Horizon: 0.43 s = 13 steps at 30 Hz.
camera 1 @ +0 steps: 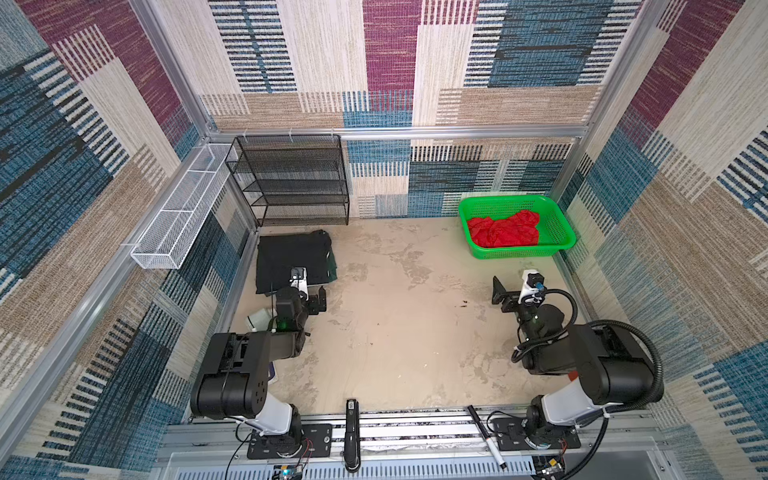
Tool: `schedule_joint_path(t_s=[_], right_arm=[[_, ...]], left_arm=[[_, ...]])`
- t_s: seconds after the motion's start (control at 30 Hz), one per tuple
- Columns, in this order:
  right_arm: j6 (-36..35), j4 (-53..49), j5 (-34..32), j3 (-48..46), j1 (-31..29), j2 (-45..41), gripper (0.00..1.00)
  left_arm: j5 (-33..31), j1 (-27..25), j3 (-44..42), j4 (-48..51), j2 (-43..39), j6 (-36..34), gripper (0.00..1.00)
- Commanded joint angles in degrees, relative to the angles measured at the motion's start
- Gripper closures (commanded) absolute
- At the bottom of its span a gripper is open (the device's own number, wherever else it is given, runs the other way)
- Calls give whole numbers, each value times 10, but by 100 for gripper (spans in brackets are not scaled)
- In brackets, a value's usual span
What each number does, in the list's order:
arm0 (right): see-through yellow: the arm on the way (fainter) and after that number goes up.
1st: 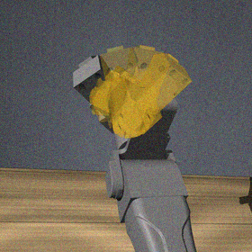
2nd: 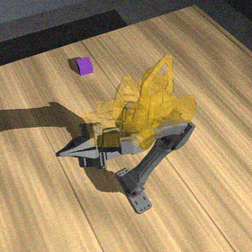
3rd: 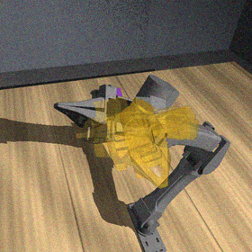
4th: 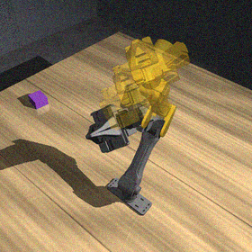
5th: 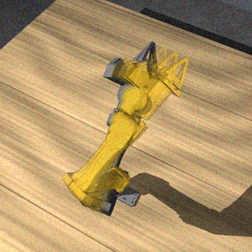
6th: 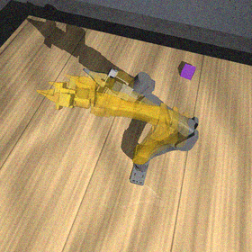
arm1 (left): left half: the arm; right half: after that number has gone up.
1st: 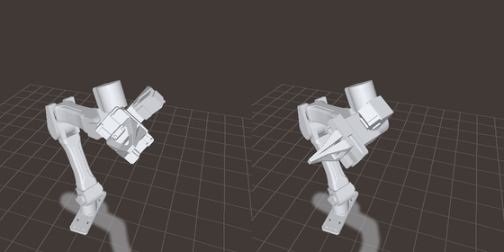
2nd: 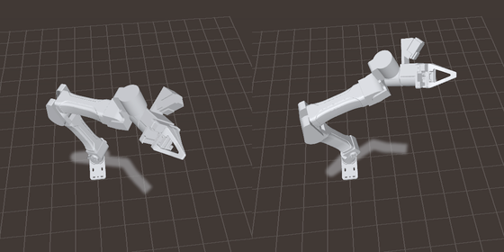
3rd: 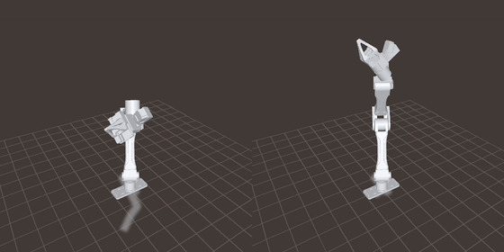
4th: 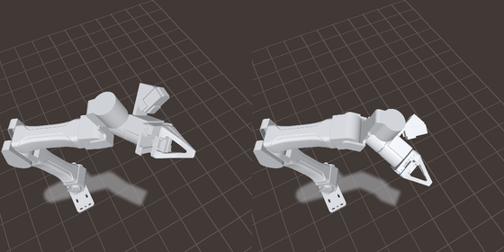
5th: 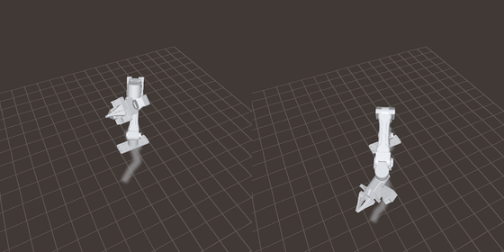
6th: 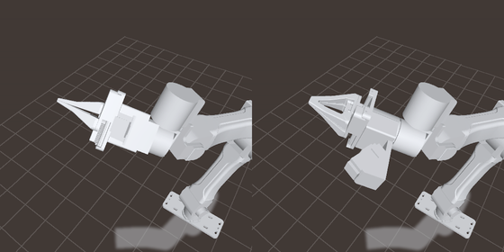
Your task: Fold and stack the t-shirts
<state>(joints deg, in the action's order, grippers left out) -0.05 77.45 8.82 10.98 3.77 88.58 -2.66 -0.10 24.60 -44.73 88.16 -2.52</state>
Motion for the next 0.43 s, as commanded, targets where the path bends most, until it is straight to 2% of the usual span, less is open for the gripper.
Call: schedule_joint_path(t_s=[0.0, 0.1, 0.2, 0.37, 0.4], right_arm=[[-9, 1, 24, 2, 0, 0, 1], [-11, 1, 32, 2, -1, 1, 1], [-21, -29, 5, 21, -15, 7, 1], [-21, -11, 6, 7, -15, 0, 1], [-17, -5, -6, 3, -15, 0, 1]], left_arm=[[7, 1, 2, -10, -2, 8, 1], [7, 1, 3, -10, -1, 8, 1], [7, 1, 3, -10, -2, 8, 1], [6, 1, 4, -9, -2, 8, 1], [-9, 1, 3, -10, -2, 13, 1]])
